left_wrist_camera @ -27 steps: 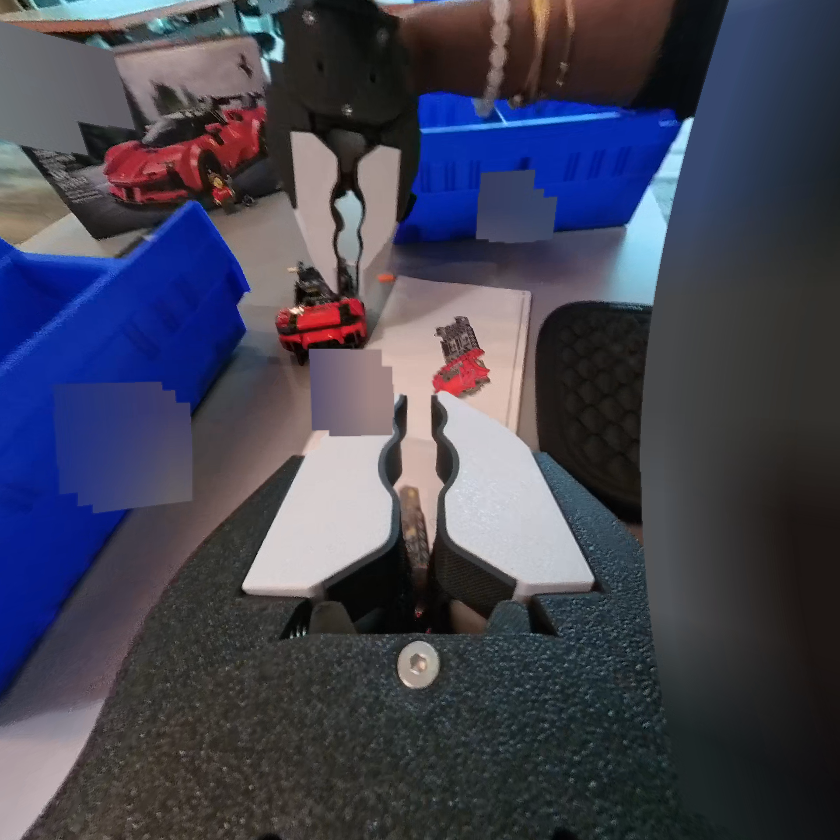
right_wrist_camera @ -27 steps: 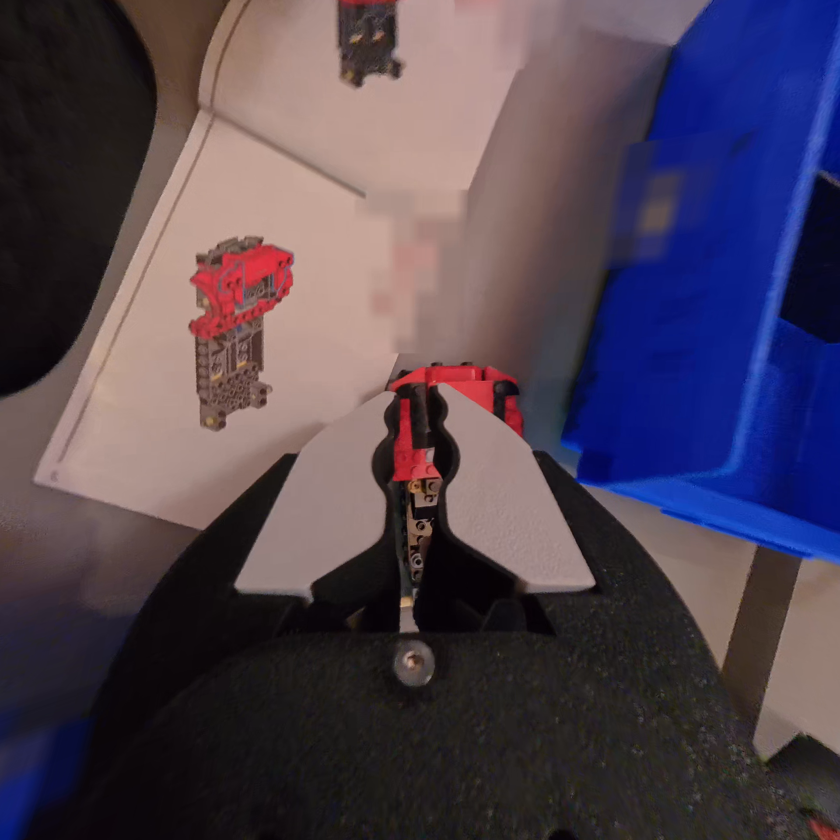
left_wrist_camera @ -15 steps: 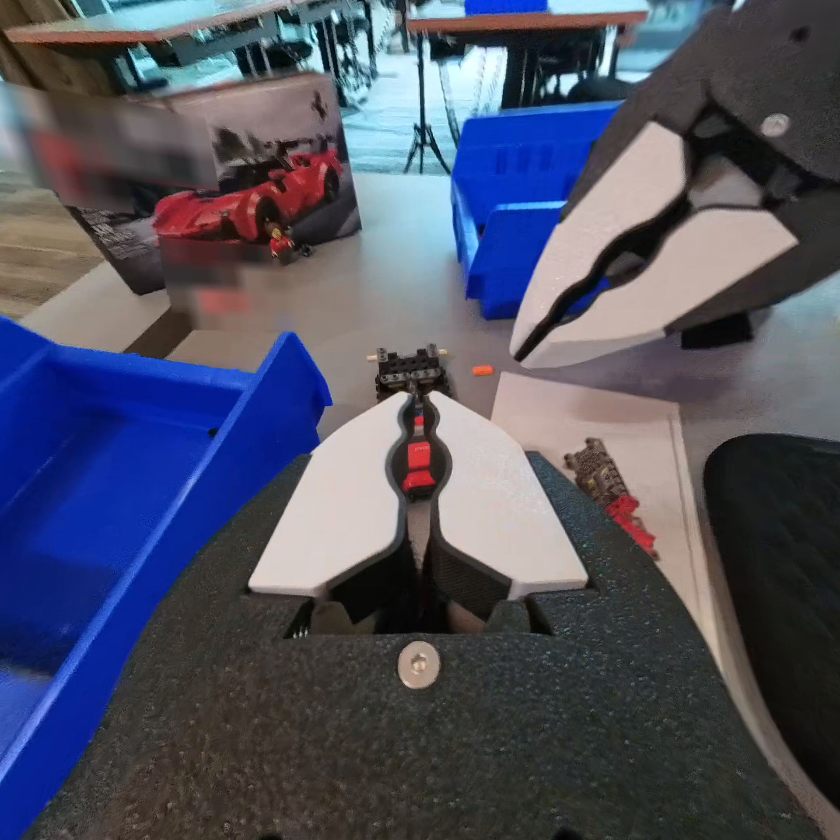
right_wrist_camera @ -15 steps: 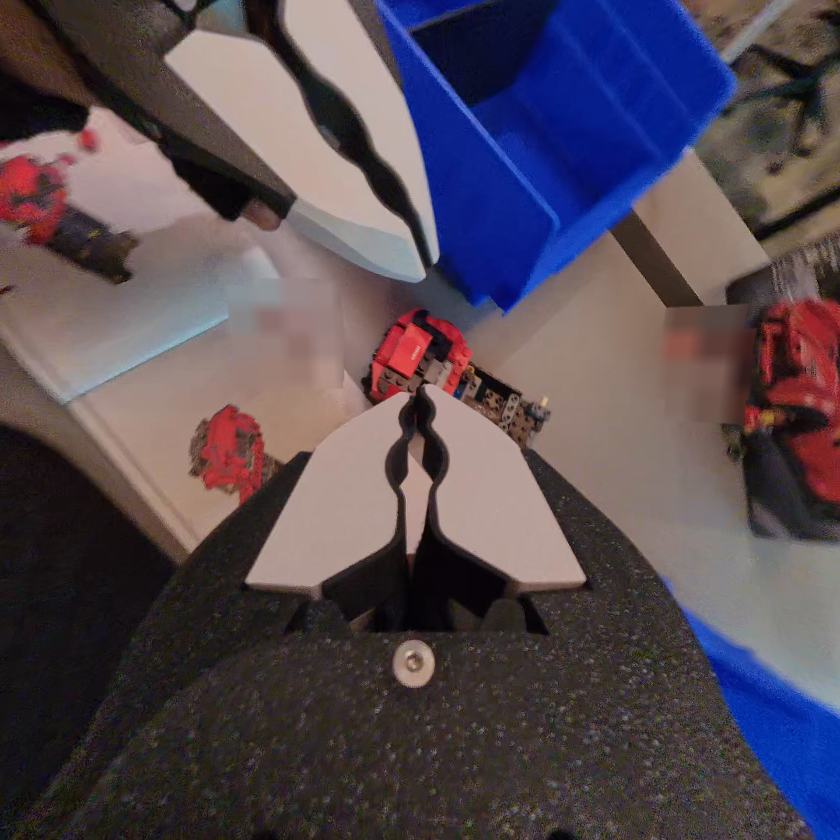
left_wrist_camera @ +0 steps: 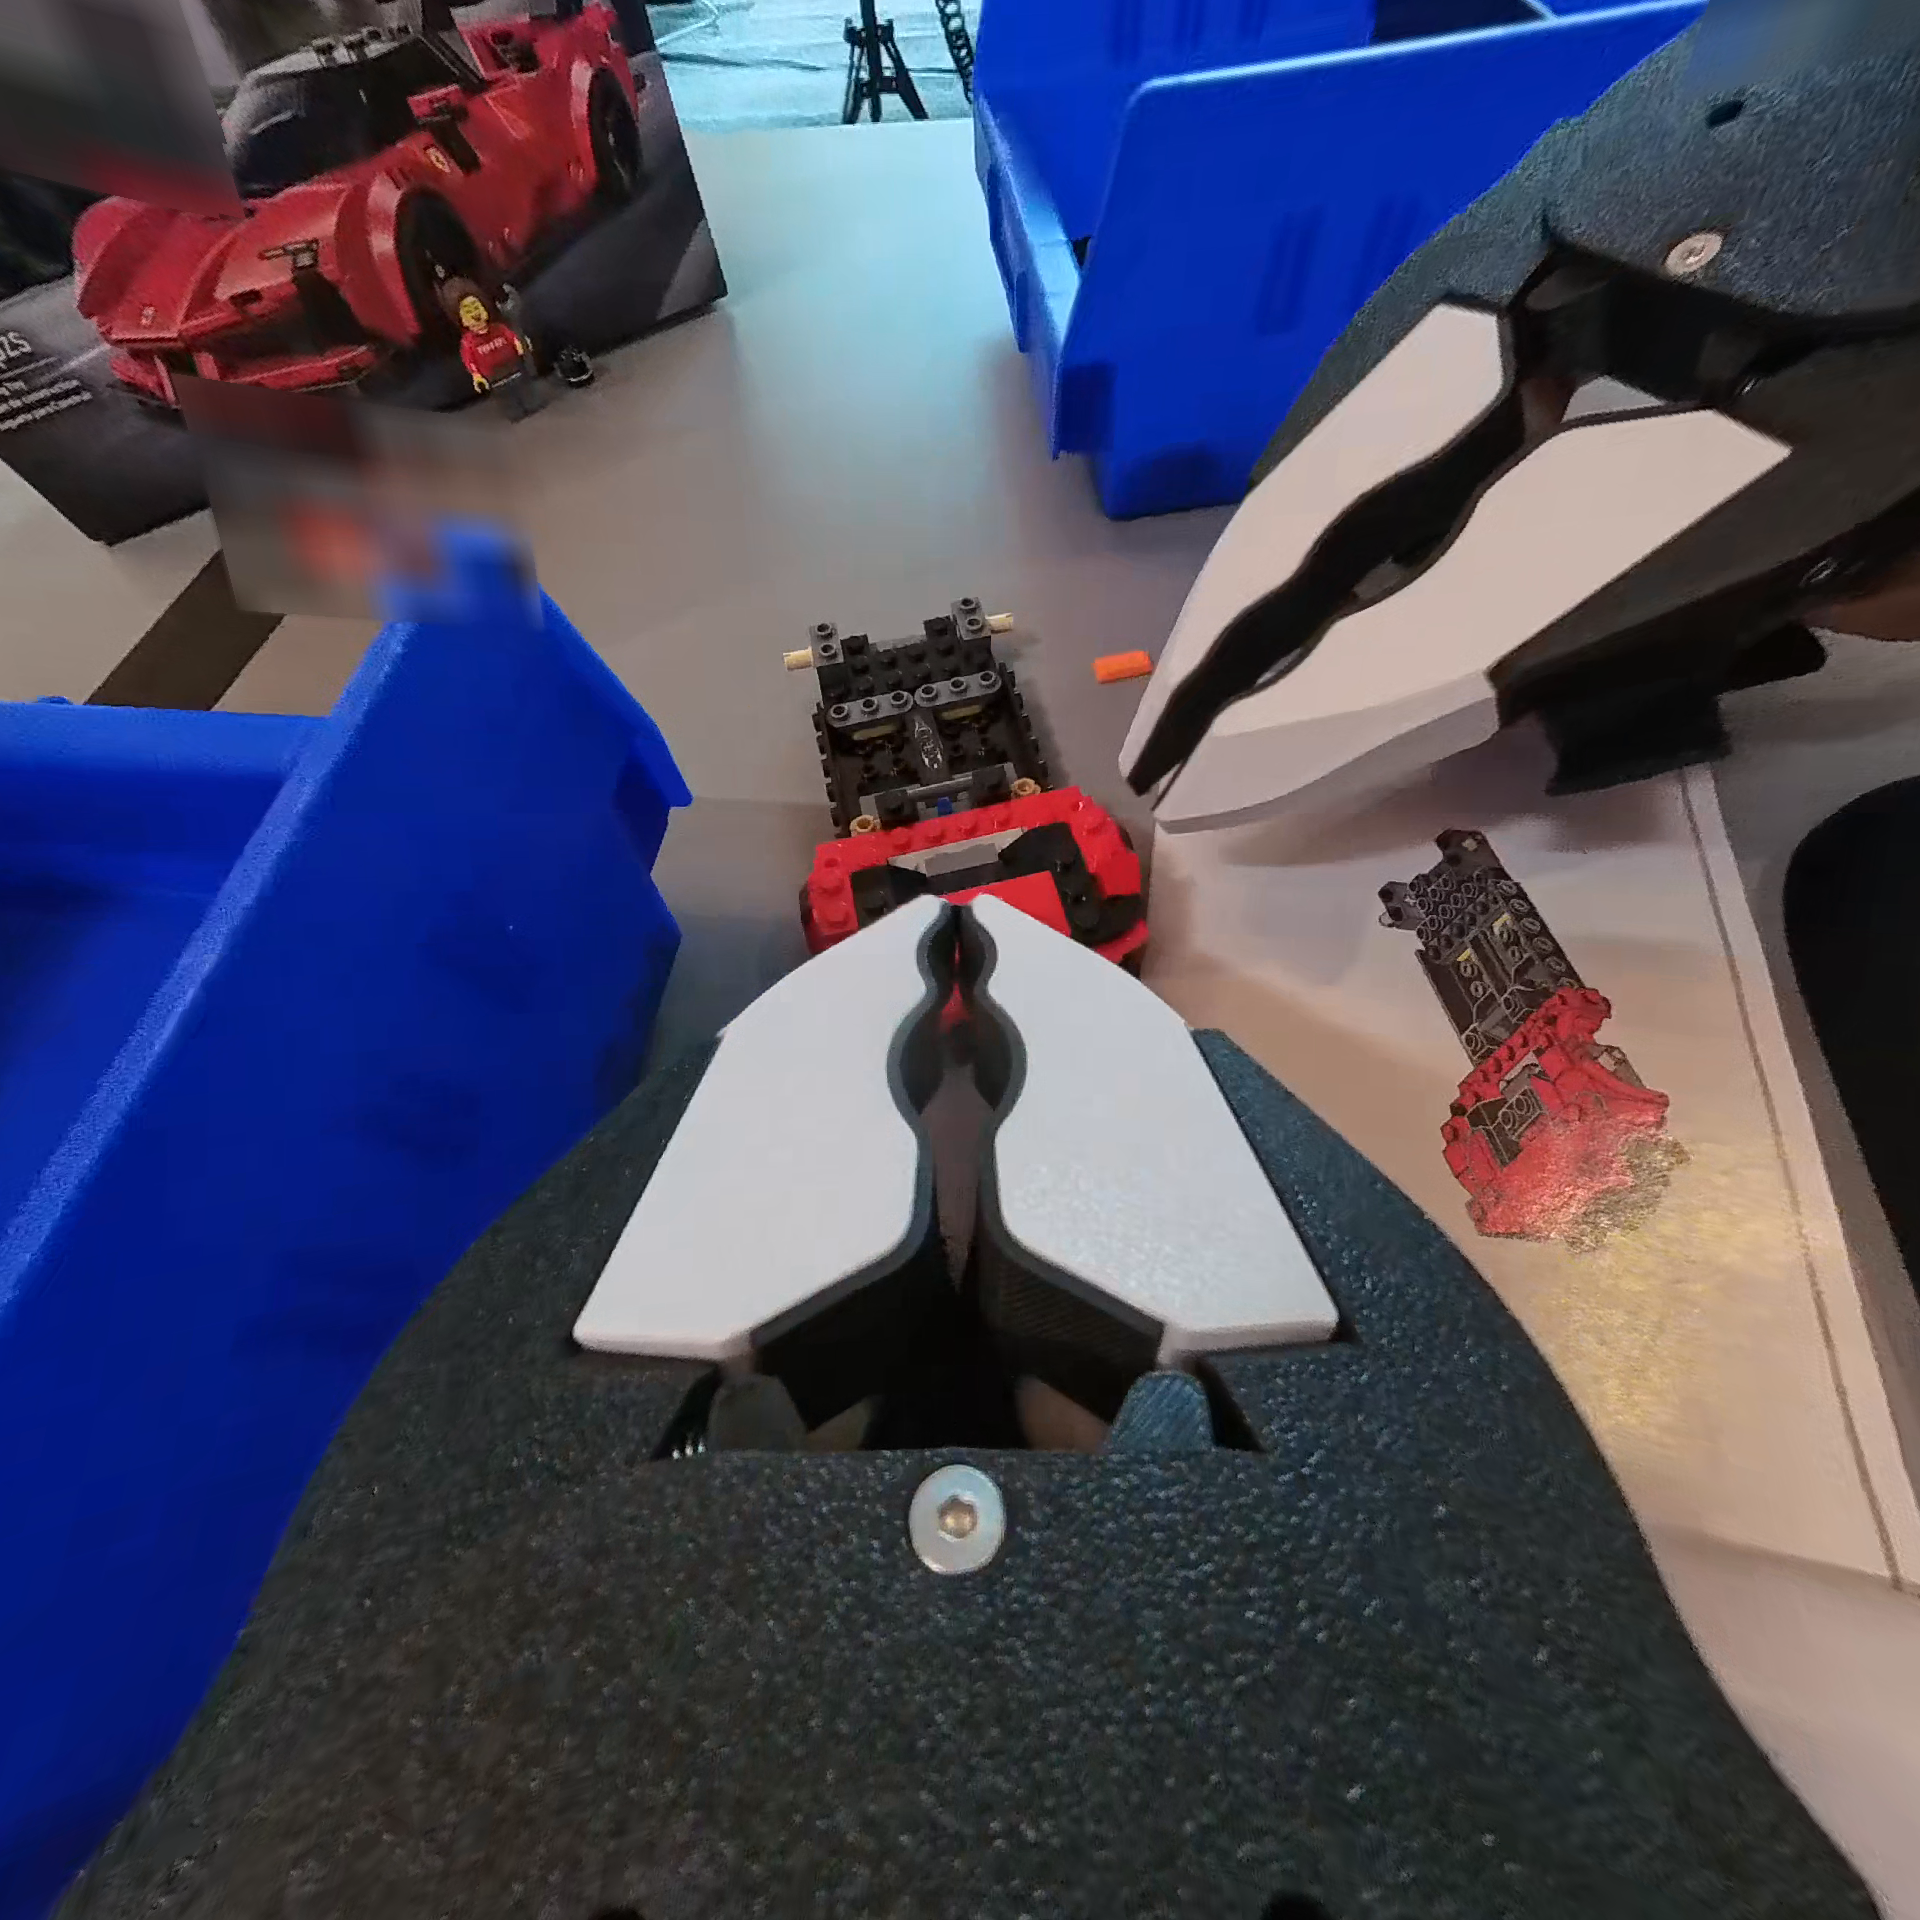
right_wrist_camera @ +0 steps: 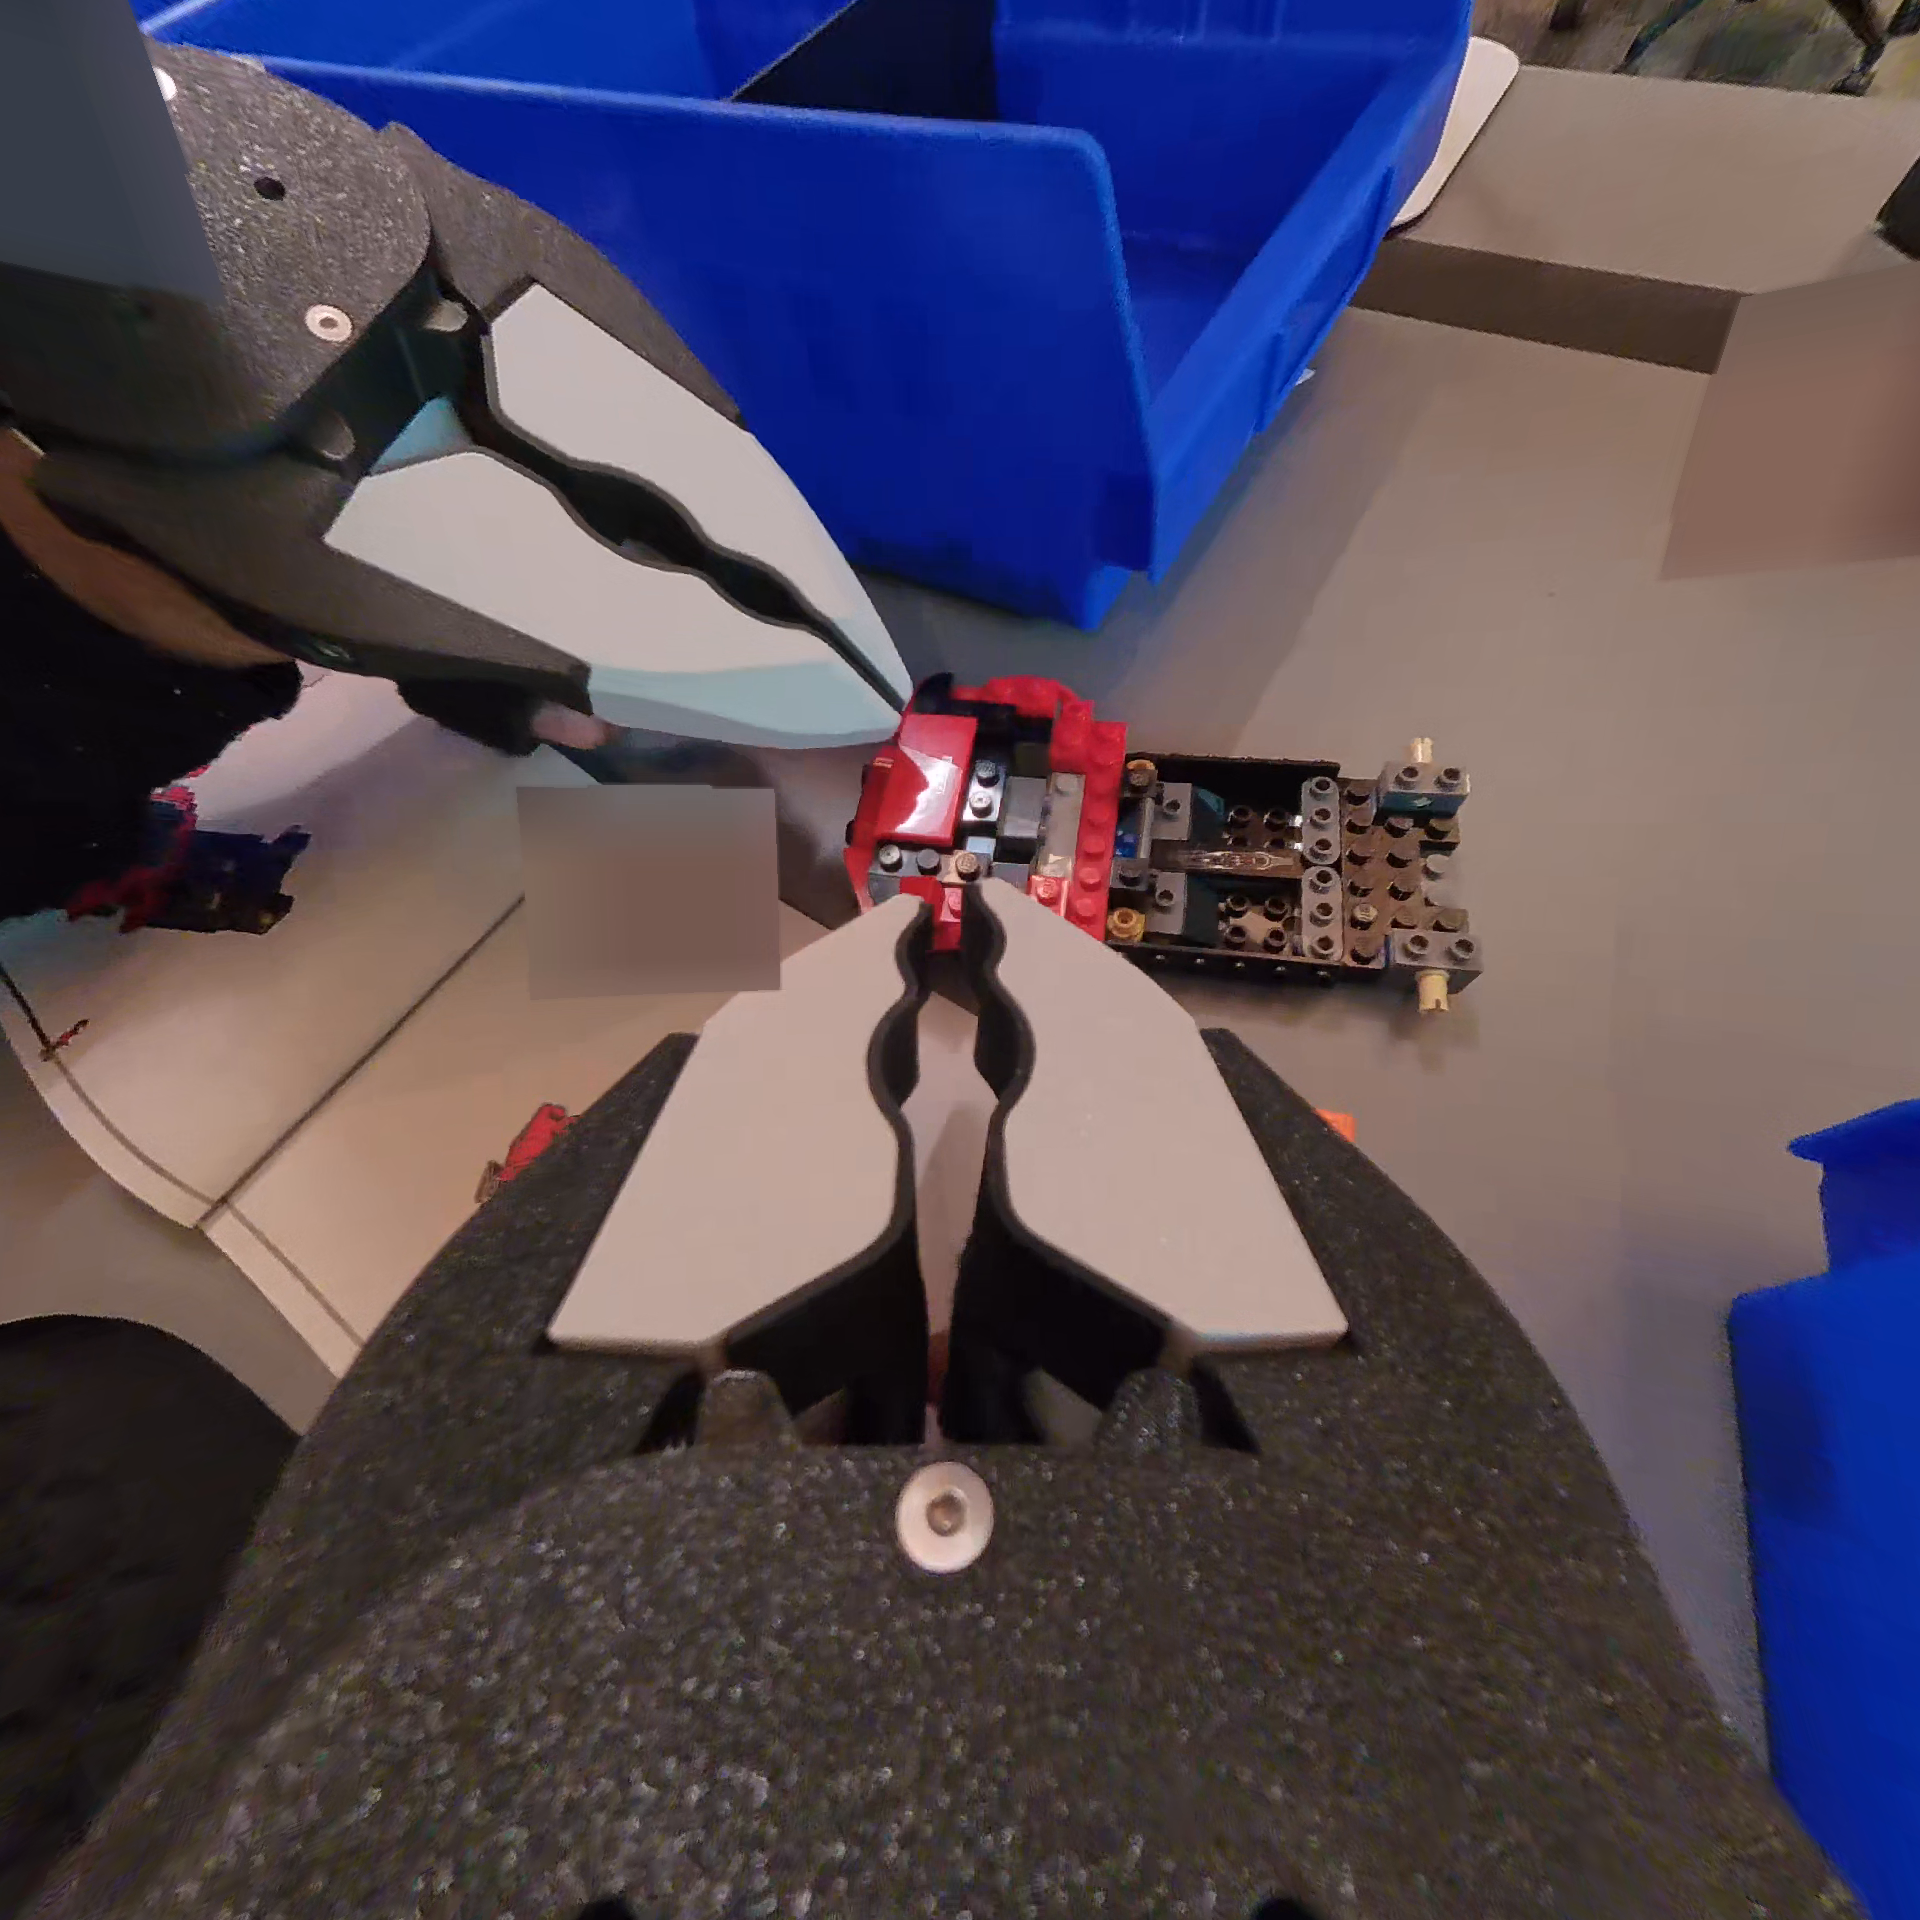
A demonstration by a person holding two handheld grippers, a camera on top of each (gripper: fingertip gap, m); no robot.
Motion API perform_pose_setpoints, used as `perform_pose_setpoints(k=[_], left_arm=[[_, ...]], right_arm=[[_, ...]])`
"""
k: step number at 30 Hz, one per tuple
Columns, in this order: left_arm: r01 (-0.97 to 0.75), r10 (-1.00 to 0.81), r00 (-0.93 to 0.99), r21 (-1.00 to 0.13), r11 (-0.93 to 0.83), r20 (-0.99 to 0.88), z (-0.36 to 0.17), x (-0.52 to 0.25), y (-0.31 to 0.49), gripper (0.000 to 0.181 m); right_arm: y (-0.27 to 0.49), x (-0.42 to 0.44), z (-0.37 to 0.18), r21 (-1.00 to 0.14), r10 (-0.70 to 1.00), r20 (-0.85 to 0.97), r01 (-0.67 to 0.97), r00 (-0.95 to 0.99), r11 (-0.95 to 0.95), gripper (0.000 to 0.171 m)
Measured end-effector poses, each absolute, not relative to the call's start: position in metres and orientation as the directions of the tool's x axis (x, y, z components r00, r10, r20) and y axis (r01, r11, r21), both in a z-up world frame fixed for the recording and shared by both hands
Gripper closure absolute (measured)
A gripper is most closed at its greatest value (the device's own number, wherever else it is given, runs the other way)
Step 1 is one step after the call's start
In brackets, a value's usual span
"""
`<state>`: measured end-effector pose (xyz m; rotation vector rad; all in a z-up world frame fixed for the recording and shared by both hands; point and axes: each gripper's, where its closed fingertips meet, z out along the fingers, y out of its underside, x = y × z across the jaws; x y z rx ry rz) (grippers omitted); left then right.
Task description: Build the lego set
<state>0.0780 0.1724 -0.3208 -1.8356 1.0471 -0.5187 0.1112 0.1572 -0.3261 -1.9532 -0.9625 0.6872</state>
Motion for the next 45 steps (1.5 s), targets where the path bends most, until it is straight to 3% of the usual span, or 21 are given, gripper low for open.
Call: perform_pose_setpoints(k=[7,26,45], left_arm=[[-0.447,-0.841,0.532,-0.877,-0.177,-0.101,-0.3216,0.0833,0.1719,0.181],[-0.458,-0.851,0.521,-0.864,-0.210,-0.070,-0.3304,0.0850,0.1702,0.181],[-0.436,-0.860,0.510,-0.868,-0.239,-0.019,-0.3306,0.0859,0.1696,0.181]], right_arm=[[0.1564,0.1050,-0.3307,-0.854,0.829,-0.094,0.384,0.551,-0.351,0.161],[0.1585,0.1013,-0.3333,-0.829,0.835,-0.032,0.452,0.550,-0.330,0.169],[0.1562,0.1011,-0.3365,-0.675,0.807,0.001,0.596,0.591,-0.435,0.169]])
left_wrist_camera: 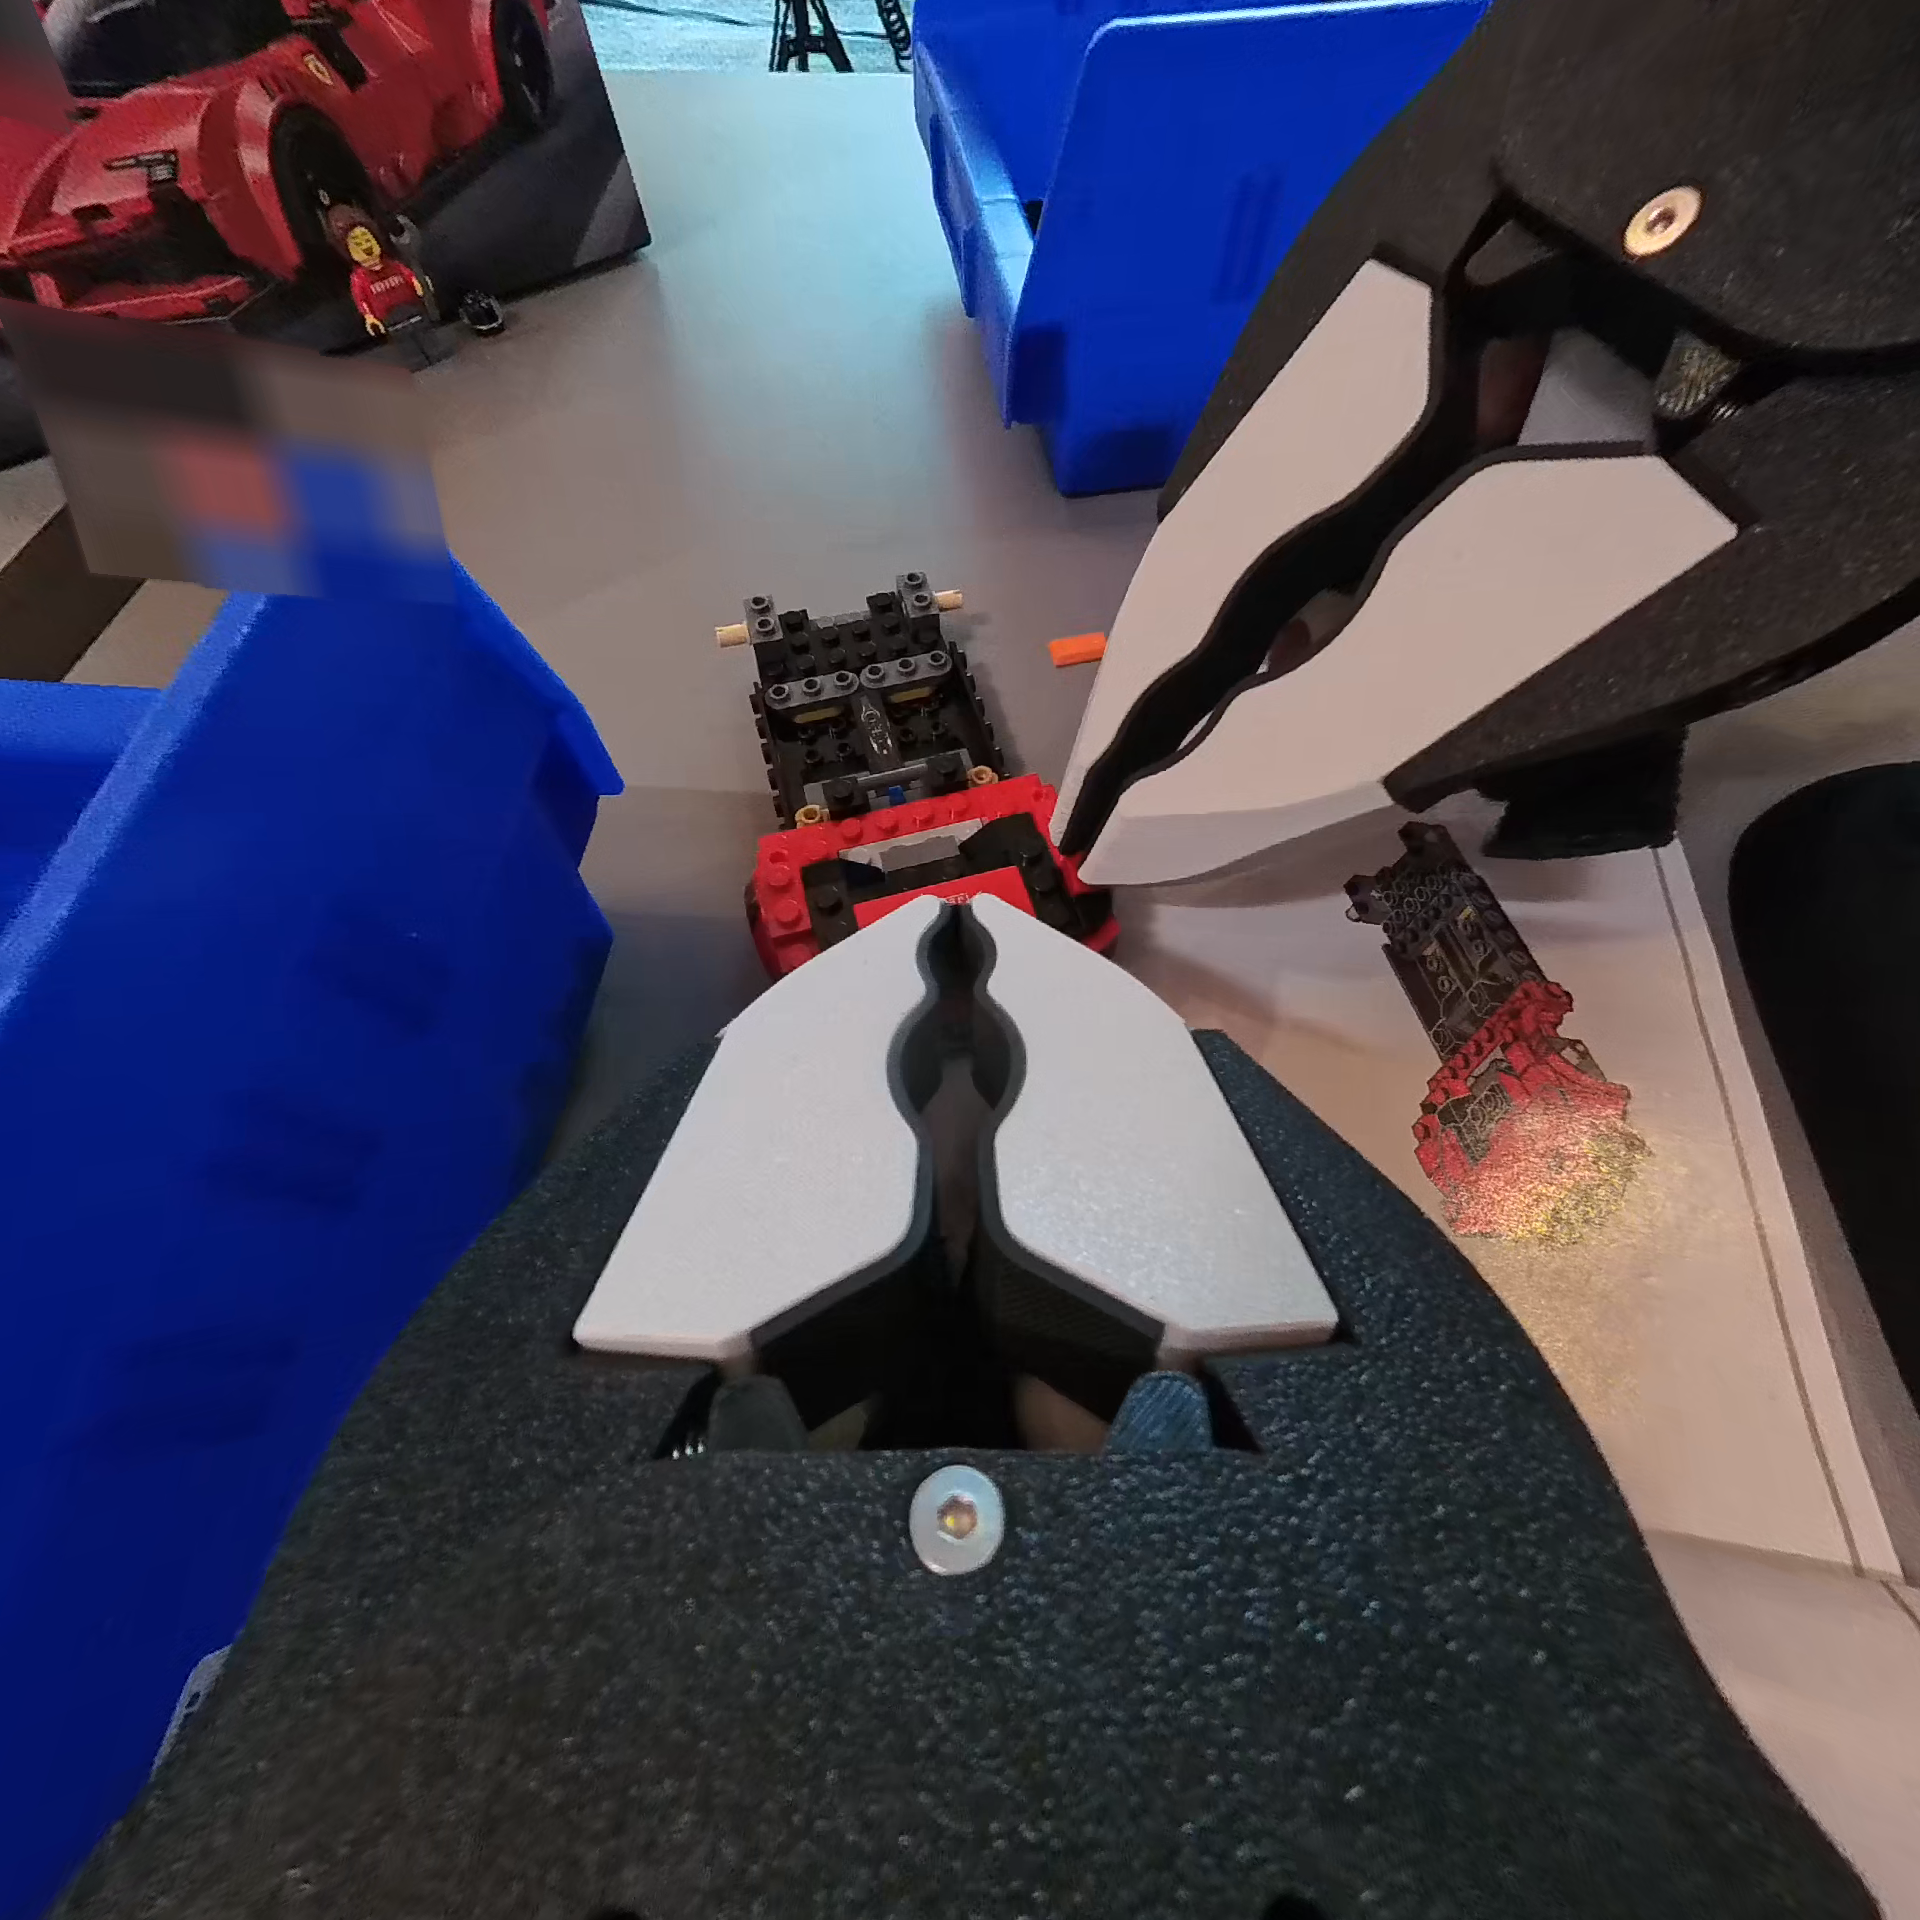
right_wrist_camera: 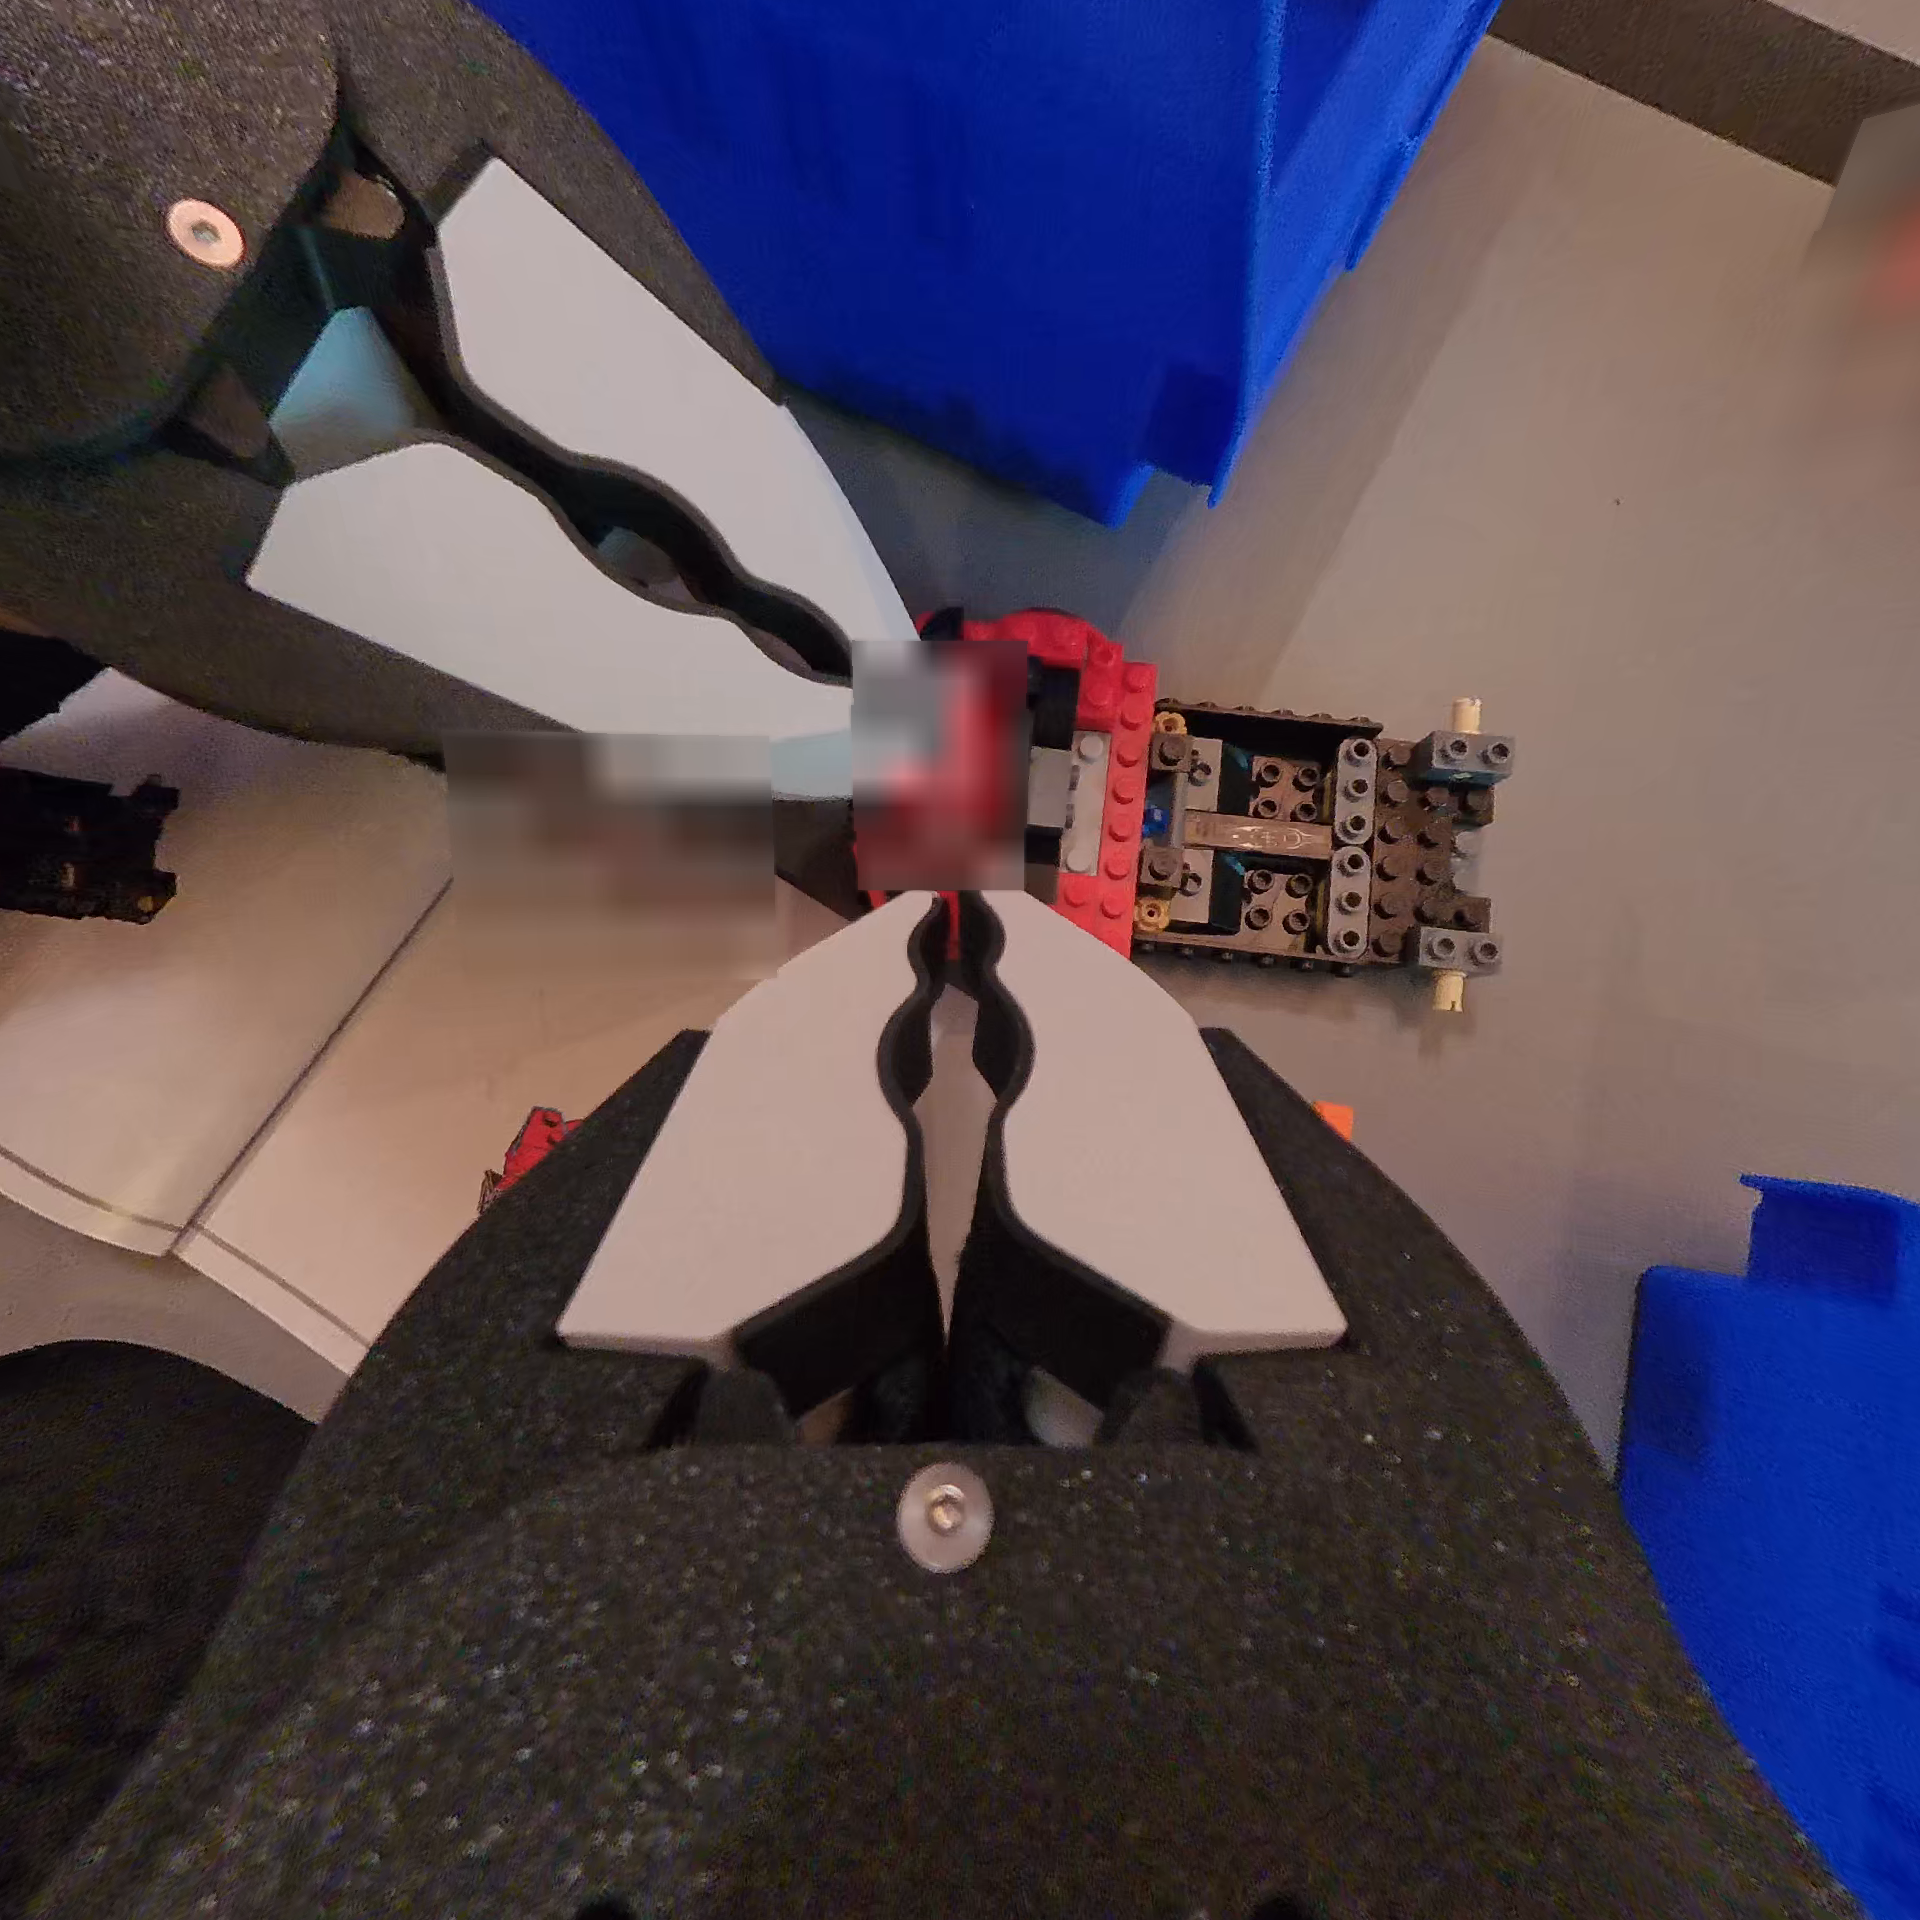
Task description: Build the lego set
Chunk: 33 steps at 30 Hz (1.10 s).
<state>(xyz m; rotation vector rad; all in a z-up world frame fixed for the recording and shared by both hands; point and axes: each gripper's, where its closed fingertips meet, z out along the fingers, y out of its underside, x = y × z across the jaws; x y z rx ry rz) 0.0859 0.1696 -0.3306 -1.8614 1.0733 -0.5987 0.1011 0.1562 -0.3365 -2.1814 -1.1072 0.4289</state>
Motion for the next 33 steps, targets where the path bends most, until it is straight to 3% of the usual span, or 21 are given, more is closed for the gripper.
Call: perform_pose_setpoints(k=[18,21,24,27,33], left_arm=[[-0.423,-0.863,0.505,-0.868,-0.260,0.013,-0.330,0.086,0.169,0.181],[-0.424,-0.862,0.506,-0.868,-0.258,0.009,-0.330,0.086,0.169,0.181],[-0.428,-0.865,0.502,-0.869,-0.250,0.002,-0.330,0.086,0.169,0.181],[-0.434,-0.869,0.495,-0.868,-0.241,-0.007,-0.329,0.087,0.167,0.181],[-0.402,-0.849,0.527,-0.891,-0.209,-0.039,-0.301,0.077,0.168,0.175]], right_arm=[[0.156,0.101,-0.338,-0.563,0.820,0.025,0.686,0.571,-0.461,0.168],[0.156,0.100,-0.337,-0.597,0.840,-0.006,0.672,0.543,-0.439,0.168],[0.152,0.098,-0.324,-0.678,0.843,-0.136,0.571,0.521,-0.462,0.158],[0.165,0.111,-0.309,-0.755,0.826,-0.077,0.508,0.559,-0.414,0.149],[0.157,0.119,-0.310,-0.784,0.851,-0.043,0.511,0.523,-0.353,0.133]])
